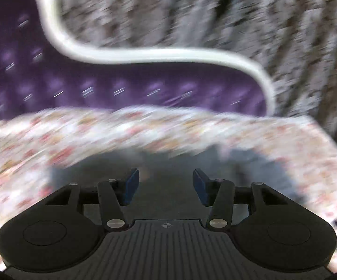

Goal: Fold small clothes

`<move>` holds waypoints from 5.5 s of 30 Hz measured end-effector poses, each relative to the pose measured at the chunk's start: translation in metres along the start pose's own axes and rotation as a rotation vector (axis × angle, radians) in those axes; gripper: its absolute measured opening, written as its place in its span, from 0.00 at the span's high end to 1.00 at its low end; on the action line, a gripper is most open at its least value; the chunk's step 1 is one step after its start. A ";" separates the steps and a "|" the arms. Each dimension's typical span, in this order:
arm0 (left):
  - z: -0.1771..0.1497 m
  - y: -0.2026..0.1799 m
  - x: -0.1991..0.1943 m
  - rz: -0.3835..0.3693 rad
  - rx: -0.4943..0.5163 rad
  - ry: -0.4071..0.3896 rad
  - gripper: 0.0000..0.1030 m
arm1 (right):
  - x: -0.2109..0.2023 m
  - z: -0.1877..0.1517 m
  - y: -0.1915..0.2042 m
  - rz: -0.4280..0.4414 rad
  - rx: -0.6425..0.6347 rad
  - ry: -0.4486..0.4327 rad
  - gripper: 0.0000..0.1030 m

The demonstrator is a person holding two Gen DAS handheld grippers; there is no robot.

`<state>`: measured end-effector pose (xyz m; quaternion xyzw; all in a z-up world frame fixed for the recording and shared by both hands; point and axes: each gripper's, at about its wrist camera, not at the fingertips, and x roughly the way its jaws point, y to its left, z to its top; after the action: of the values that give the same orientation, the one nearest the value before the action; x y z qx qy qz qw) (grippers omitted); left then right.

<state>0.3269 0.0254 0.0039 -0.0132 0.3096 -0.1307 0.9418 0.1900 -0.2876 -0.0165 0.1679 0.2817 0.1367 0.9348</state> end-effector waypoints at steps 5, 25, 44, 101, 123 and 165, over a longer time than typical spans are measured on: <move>-0.025 0.057 0.009 0.128 -0.075 0.060 0.52 | 0.022 0.020 -0.004 -0.033 -0.056 -0.012 0.11; -0.053 0.103 0.006 0.179 -0.171 0.114 0.50 | 0.135 0.064 -0.050 -0.191 0.008 0.052 0.55; -0.049 0.105 0.009 0.185 -0.181 0.136 0.50 | 0.072 0.041 -0.059 -0.282 0.076 0.062 0.80; -0.194 -0.019 -0.206 0.015 -0.168 0.135 0.00 | -0.119 -0.128 0.032 0.084 0.080 0.192 0.06; -0.204 -0.020 -0.202 0.006 -0.178 0.159 0.00 | -0.135 -0.139 0.016 0.014 0.157 0.209 0.84; -0.194 0.001 -0.206 -0.099 -0.295 0.145 0.96 | -0.121 -0.131 0.022 0.059 0.142 0.154 0.88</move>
<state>0.0545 0.0894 -0.0335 -0.1572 0.3915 -0.1304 0.8972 0.0141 -0.2789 -0.0527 0.2307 0.3569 0.1562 0.8917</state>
